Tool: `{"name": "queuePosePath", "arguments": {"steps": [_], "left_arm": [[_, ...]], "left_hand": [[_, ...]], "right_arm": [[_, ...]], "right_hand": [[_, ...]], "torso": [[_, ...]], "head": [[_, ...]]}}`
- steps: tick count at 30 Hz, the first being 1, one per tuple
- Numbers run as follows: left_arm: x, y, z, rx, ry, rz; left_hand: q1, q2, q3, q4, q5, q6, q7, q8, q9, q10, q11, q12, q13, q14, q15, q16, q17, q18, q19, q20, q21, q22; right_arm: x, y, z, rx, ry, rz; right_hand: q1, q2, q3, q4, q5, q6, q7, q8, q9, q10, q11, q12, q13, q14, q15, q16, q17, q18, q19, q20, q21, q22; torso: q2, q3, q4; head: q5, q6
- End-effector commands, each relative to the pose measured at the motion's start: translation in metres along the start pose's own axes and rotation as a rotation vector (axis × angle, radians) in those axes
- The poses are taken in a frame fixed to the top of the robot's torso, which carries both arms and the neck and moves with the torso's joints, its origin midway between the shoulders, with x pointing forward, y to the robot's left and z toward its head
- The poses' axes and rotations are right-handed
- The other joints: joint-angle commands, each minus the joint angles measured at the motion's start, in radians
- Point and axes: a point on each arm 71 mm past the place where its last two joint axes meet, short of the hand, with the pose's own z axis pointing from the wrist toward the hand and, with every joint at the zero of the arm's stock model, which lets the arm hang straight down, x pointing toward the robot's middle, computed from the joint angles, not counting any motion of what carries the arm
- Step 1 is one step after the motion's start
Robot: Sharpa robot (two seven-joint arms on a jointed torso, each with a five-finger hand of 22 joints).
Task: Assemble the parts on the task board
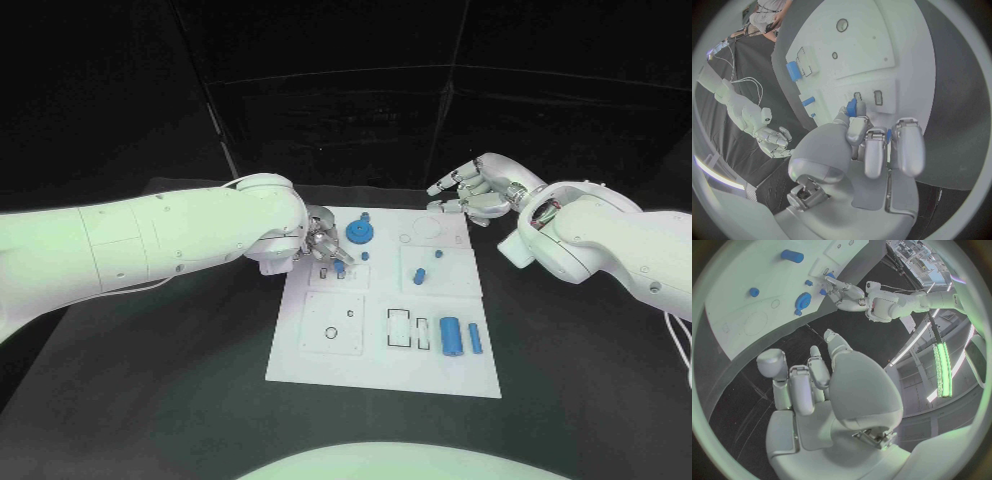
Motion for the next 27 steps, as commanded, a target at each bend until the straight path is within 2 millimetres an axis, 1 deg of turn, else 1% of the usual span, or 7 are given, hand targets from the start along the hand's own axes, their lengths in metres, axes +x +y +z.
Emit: {"name": "queuePosePath", "arguments": {"steps": [1,4,7,9,11,19,27], "left_arm": [[-0.001,0.0,-0.003,0.029,-0.072,-0.095],[0.002,0.001,-0.005,0.037,-0.088,-0.119],[0.007,0.003,-0.005,0.041,-0.099,-0.136],[0.011,0.005,-0.005,0.042,-0.112,-0.14],[0.014,0.007,-0.004,0.043,-0.125,-0.135],[0.023,0.011,-0.002,0.061,-0.187,-0.089],[0.025,0.01,-0.006,0.116,-0.273,-0.063]], "left_hand": [[-0.047,-0.025,0.212,-0.151,0.002,-0.009,-0.003,0.009,0.016,0.003,-0.003,-0.004,0.002,0.102,-0.005,0.003,0.263,-0.01,0.014,-0.008,-0.004,0.004],[-0.082,-0.05,0.274,-0.156,-0.001,-0.012,0.0,0.012,0.029,0.005,-0.006,-0.004,0.002,0.102,-0.006,0.003,0.263,-0.01,0.015,-0.007,-0.003,0.007],[-0.095,-0.059,0.301,-0.158,0.003,-0.012,-0.003,0.014,0.034,0.004,-0.003,-0.005,0.0,0.102,-0.006,0.003,0.263,-0.01,0.015,-0.008,-0.003,0.006],[-0.12,-0.08,0.354,-0.157,0.003,-0.012,-0.001,0.017,0.044,0.005,-0.003,-0.006,-0.001,0.102,-0.007,0.003,0.263,-0.01,0.015,-0.008,-0.004,0.007],[-0.131,-0.093,0.386,-0.158,0.003,-0.012,-0.002,0.018,0.05,0.005,-0.004,-0.006,-0.001,0.102,-0.007,0.003,0.263,-0.01,0.016,-0.008,-0.004,0.008],[-0.151,-0.126,0.457,-0.158,0.003,-0.012,-0.003,0.021,0.064,0.005,-0.004,-0.008,-0.004,0.102,-0.007,0.003,0.263,-0.01,0.016,-0.009,-0.003,0.011],[-0.157,-0.149,0.492,-0.158,0.003,-0.012,-0.004,0.023,0.072,0.007,-0.005,-0.007,-0.003,0.102,-0.007,0.003,0.263,-0.012,0.019,-0.009,0.0,0.018]], "right_arm": [[0.0,0.001,0.0,-0.003,0.013,-0.004],[0.0,0.0,0.0,-0.003,0.013,-0.004],[0.0,0.0,0.0,-0.002,0.014,-0.004],[-0.001,0.0,0.0,-0.002,0.014,-0.004],[-0.001,0.0,0.0,0.0,0.015,-0.004],[-0.001,-0.001,-0.001,0.001,0.017,-0.004],[-0.001,-0.001,-0.001,0.001,0.018,-0.005]], "right_hand": [[0.005,-0.001,-0.005,-0.001,0.006,-0.001,0.0,0.005,-0.001,-0.007,0.001,-0.004,-0.001,0.062,-0.006,-0.003,0.078,0.017,-0.005,0.001,-0.006,-0.001],[0.005,-0.001,-0.006,-0.001,0.006,-0.001,0.0,0.005,-0.001,-0.007,0.001,-0.003,-0.001,0.062,-0.006,-0.004,0.077,0.017,-0.006,0.001,-0.006,-0.002],[0.005,-0.001,-0.006,-0.001,0.006,-0.001,0.0,0.005,-0.001,-0.007,0.001,-0.003,-0.001,0.062,-0.006,-0.004,0.077,0.017,-0.006,0.001,-0.006,-0.002],[0.005,-0.001,-0.006,-0.001,0.006,-0.001,0.0,0.005,-0.001,-0.007,0.001,-0.003,-0.001,0.062,-0.006,-0.004,0.077,0.017,-0.006,0.001,-0.006,-0.002],[0.004,-0.001,-0.007,0.0,0.007,-0.001,0.0,0.005,-0.001,-0.007,0.002,-0.003,-0.001,0.062,-0.006,-0.004,0.078,0.017,-0.006,0.001,-0.006,-0.002],[0.001,0.0,-0.008,0.002,0.007,-0.001,0.0,0.006,-0.001,-0.007,0.002,-0.003,-0.001,0.063,-0.006,-0.003,0.079,0.017,-0.006,0.001,-0.007,-0.003],[-0.002,0.001,-0.009,0.004,0.008,-0.001,0.0,0.006,-0.001,-0.006,0.002,-0.003,0.0,0.063,-0.006,-0.004,0.079,0.017,-0.006,0.001,-0.007,-0.002]], "torso": [[0.0,0.0003,0.0013],[-0.002,0.0017,0.0047],[-0.003,0.004,0.0067],[-0.003,0.0051,0.0094],[-0.004,0.0045,0.0107],[-0.003,0.0041,0.0052],[-0.003,0.0042,0.0059]], "head": [[0.003,0.001],[0.002,-0.001],[0.004,-0.004],[0.001,-0.005],[-0.002,-0.005],[0.003,-0.006],[0.003,-0.008]]}}
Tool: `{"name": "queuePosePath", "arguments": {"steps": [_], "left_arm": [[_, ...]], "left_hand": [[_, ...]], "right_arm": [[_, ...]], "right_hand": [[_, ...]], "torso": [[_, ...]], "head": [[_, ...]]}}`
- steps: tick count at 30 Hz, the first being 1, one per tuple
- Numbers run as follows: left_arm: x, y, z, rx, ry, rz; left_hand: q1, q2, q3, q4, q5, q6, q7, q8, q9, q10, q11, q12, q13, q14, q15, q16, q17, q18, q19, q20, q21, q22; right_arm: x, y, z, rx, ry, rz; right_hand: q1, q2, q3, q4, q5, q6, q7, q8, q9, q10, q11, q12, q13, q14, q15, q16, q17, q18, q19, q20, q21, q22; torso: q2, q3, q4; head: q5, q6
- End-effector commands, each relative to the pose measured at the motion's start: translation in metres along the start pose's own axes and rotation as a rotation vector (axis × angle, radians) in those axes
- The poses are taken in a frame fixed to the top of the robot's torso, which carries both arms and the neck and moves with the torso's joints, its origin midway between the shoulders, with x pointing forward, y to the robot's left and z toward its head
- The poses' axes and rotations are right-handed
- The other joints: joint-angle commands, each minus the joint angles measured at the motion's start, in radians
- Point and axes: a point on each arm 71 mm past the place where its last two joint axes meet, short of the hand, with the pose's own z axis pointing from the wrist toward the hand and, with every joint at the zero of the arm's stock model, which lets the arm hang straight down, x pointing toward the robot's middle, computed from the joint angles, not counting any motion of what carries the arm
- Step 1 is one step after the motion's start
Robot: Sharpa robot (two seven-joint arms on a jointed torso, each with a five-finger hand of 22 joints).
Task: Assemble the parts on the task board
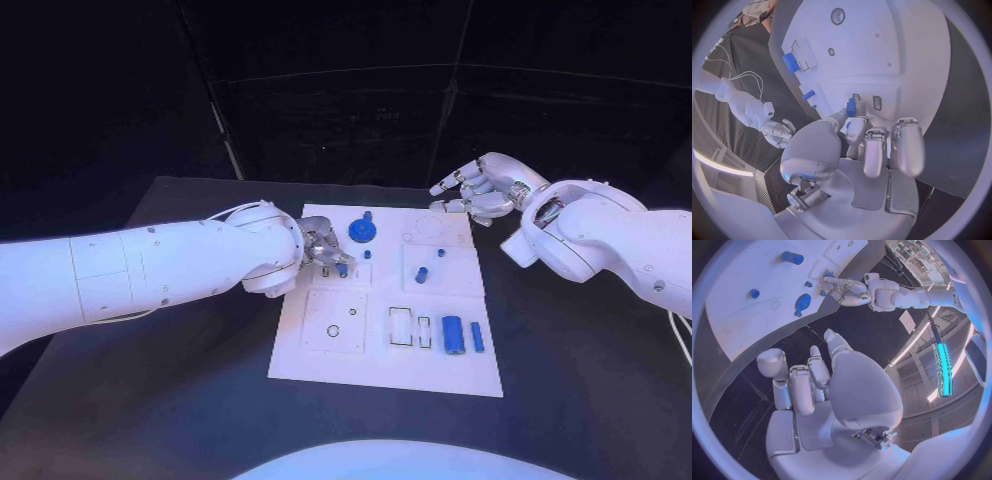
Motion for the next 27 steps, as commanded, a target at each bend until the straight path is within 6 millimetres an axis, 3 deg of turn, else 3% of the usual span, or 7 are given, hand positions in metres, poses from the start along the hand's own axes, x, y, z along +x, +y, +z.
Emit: {"name": "queuePosePath", "arguments": {"steps": [1,13,27], "left_arm": [[-0.005,-0.005,-0.002,0.073,-0.111,0.027],[0.003,-0.003,-0.011,0.149,-0.206,0.016],[0.009,0.004,-0.007,0.134,-0.24,-0.002]], "left_hand": [[-0.002,-0.012,0.124,-0.117,0.005,-0.005,-0.004,0.006,0.002,0.004,-0.002,-0.003,0.001,0.102,-0.007,0.003,0.263,-0.012,0.019,-0.009,0.0,0.002],[-0.001,-0.033,0.16,-0.115,0.005,-0.002,-0.006,0.007,0.009,0.01,-0.003,0.002,0.006,0.102,-0.009,0.003,0.263,-0.014,0.023,-0.011,0.008,0.015],[-0.002,-0.043,0.18,-0.112,0.005,0.001,-0.006,0.008,0.013,0.013,-0.004,0.005,0.009,0.102,-0.01,0.003,0.263,-0.016,0.026,-0.011,0.013,0.023]], "right_arm": [[0.0,0.001,0.0,-0.006,0.007,-0.003],[-0.002,0.0,-0.001,-0.004,0.006,-0.004],[-0.002,-0.001,-0.001,-0.003,0.006,-0.004]], "right_hand": [[-0.002,0.001,-0.004,-0.001,0.004,-0.001,0.0,0.006,-0.001,-0.006,0.002,-0.003,-0.001,0.063,-0.006,-0.004,0.079,0.017,-0.006,0.001,-0.003,-0.001],[-0.003,0.001,-0.005,0.001,0.005,-0.001,0.0,0.007,-0.001,-0.007,0.002,-0.004,-0.001,0.063,-0.006,-0.003,0.08,0.017,-0.006,0.001,-0.004,-0.001],[-0.006,0.003,-0.006,0.003,0.005,0.0,0.0,0.007,-0.001,-0.007,0.002,-0.003,-0.001,0.063,-0.006,-0.004,0.079,0.017,-0.006,0.001,-0.004,-0.001]], "torso": [[0.0,0.0004,0.0004],[0.0,0.0001,0.0],[0.0,-0.0002,-0.001]], "head": [[-0.001,-0.003],[-0.002,-0.003],[0.001,-0.003]]}}
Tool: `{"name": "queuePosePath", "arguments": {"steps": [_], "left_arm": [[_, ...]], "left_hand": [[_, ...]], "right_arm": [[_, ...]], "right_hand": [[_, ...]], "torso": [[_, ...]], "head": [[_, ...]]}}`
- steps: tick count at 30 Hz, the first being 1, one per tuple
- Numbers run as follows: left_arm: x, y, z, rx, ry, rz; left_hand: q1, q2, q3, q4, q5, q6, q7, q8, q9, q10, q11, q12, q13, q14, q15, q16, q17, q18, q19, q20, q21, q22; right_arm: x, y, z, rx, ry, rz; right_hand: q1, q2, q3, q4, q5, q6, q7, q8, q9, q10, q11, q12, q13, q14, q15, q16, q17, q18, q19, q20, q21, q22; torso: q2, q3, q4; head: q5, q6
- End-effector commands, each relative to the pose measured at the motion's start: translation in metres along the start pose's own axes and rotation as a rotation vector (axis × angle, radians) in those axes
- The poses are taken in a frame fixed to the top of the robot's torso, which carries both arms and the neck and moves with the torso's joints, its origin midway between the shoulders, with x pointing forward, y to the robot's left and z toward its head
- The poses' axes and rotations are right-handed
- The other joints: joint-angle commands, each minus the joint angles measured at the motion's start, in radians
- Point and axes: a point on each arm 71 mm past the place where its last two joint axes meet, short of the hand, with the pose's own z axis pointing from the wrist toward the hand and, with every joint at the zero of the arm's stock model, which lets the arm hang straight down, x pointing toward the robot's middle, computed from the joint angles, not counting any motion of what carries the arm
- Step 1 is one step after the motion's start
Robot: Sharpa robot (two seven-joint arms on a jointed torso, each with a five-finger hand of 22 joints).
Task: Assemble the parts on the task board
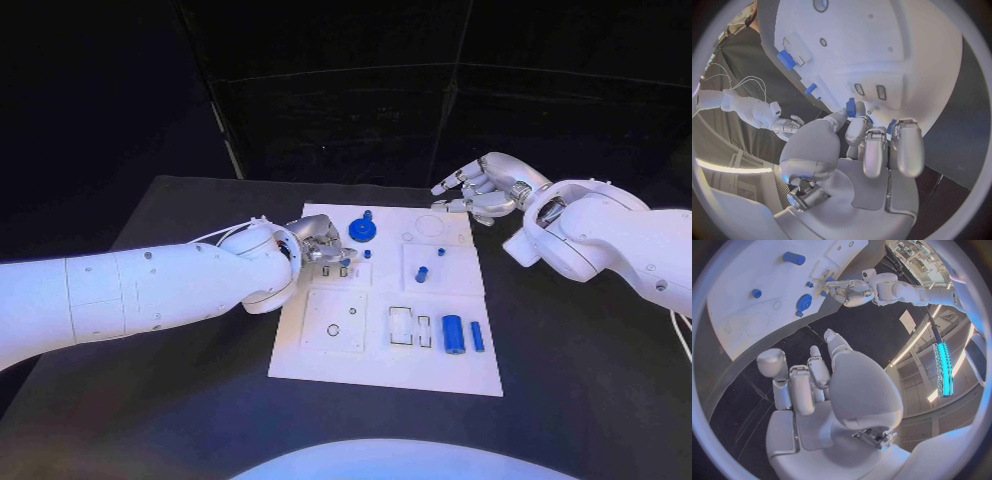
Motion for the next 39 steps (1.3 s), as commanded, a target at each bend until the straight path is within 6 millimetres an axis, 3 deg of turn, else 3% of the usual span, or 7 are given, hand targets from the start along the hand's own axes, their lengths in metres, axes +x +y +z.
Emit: {"name": "queuePosePath", "arguments": {"steps": [1,39], "left_arm": [[-0.002,-0.003,0.001,0.027,-0.04,0.0],[0.018,0.004,0.004,-0.053,0.126,0.076]], "left_hand": [[0.003,-0.006,0.13,-0.125,0.003,-0.001,-0.009,0.003,0.001,0.009,-0.001,0.005,0.002,0.106,-0.006,0.003,0.263,-0.016,0.026,-0.004,0.005,0.001],[-0.002,-0.044,0.147,-0.124,0.003,0.002,-0.012,0.004,0.009,0.011,-0.002,0.005,0.001,0.106,-0.007,0.003,0.263,-0.016,0.026,-0.005,0.005,0.002]], "right_arm": [[0.0,0.001,0.0,-0.008,0.005,-0.003],[0.002,0.003,0.003,-0.014,0.014,-0.002]], "right_hand": [[-0.006,0.003,-0.006,0.003,0.005,0.0,0.0,0.003,-0.001,-0.007,0.002,-0.003,-0.001,0.063,-0.006,-0.004,0.08,0.017,-0.006,0.001,-0.004,-0.002],[-0.007,0.004,-0.007,0.004,0.006,0.0,0.0,0.004,-0.001,-0.006,0.001,-0.003,-0.001,0.063,-0.006,-0.004,0.08,0.017,-0.005,0.001,-0.004,-0.001]], "torso": [[0.001,0.0001,-0.001],[0.001,0.0002,-0.0004]], "head": [[0.001,-0.001],[0.001,-0.012]]}}
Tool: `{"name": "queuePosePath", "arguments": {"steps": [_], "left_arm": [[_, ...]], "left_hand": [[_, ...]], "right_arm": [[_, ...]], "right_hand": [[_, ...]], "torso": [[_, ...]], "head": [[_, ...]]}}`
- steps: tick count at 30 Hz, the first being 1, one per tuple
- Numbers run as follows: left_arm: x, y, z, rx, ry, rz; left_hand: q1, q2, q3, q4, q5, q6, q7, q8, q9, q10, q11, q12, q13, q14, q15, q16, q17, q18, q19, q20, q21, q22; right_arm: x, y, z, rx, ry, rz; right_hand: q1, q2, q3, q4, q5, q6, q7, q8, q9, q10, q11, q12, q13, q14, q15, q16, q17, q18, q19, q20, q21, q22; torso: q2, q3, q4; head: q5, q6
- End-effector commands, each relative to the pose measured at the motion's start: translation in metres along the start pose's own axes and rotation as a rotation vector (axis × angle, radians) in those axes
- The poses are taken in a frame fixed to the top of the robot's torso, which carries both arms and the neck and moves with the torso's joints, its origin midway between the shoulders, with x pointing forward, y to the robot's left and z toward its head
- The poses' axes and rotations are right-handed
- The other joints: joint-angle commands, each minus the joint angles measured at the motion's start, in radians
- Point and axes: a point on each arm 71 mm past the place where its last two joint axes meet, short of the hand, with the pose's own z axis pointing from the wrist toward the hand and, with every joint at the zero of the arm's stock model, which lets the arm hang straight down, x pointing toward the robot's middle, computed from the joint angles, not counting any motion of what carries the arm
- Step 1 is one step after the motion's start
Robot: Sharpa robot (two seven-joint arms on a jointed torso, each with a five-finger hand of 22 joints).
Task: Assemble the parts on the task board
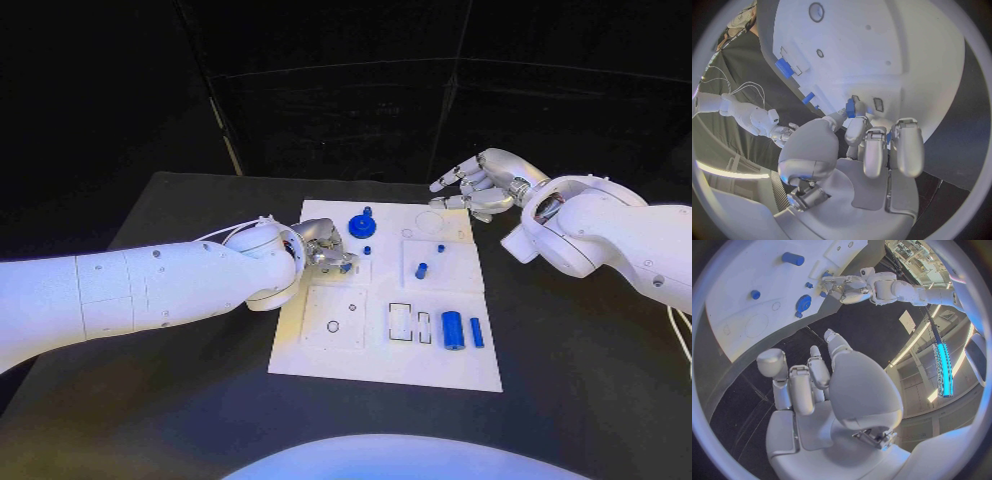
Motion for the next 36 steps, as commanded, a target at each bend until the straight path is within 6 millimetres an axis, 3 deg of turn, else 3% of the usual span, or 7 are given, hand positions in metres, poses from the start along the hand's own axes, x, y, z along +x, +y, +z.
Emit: {"name": "queuePosePath", "arguments": {"steps": [1,12,36], "left_arm": [[0.008,0.0041,0.0,-0.033,0.062,0.033],[0.0079,0.0054,-0.0005,-0.039,0.064,0.042],[0.0047,0.0102,-0.003,-0.049,0.042,0.03]], "left_hand": [[0.01,-0.006,0.12,-0.117,0.004,0.002,-0.008,0.004,0.001,0.007,0.001,0.005,0.0,0.106,-0.007,0.003,0.263,-0.016,0.026,-0.005,0.005,0.002],[0.019,-0.022,0.124,-0.127,0.004,0.003,-0.01,0.004,0.004,0.007,-0.001,0.003,-0.003,0.106,-0.008,0.003,0.263,-0.016,0.026,-0.006,0.006,0.004],[0.029,-0.03,0.13,-0.135,0.004,0.006,-0.011,0.005,0.006,0.0,-0.002,-0.012,-0.021,0.106,-0.009,0.003,0.263,-0.018,0.029,-0.007,0.013,0.015]], "right_arm": [[0.0003,0.002,0.0007,-0.011,0.007,-0.002],[0.0007,0.0022,0.001,-0.012,0.008,-0.002],[0.0008,0.0019,0.0013,-0.011,0.009,-0.002]], "right_hand": [[-0.007,0.004,-0.003,0.001,0.006,0.0,0.0,0.003,-0.001,-0.006,0.001,-0.003,-0.001,0.063,-0.006,-0.004,0.08,0.017,-0.005,0.001,-0.004,-0.001],[-0.008,0.004,-0.003,0.002,0.006,0.001,0.0,0.004,-0.001,-0.006,0.001,-0.003,-0.001,0.063,-0.006,-0.004,0.079,0.017,-0.006,0.001,-0.005,-0.002],[-0.011,0.006,-0.005,0.004,0.007,0.001,0.0,0.005,0.0,-0.006,0.001,-0.002,-0.001,0.063,-0.007,-0.004,0.08,0.017,-0.005,0.001,-0.005,-0.002]], "torso": [[0.0,0.0003,0.0002],[0.0,0.0,0.0007],[0.0,0.0007,-0.0002]], "head": [[0.001,-0.002],[0.002,-0.003],[0.009,-0.008]]}}
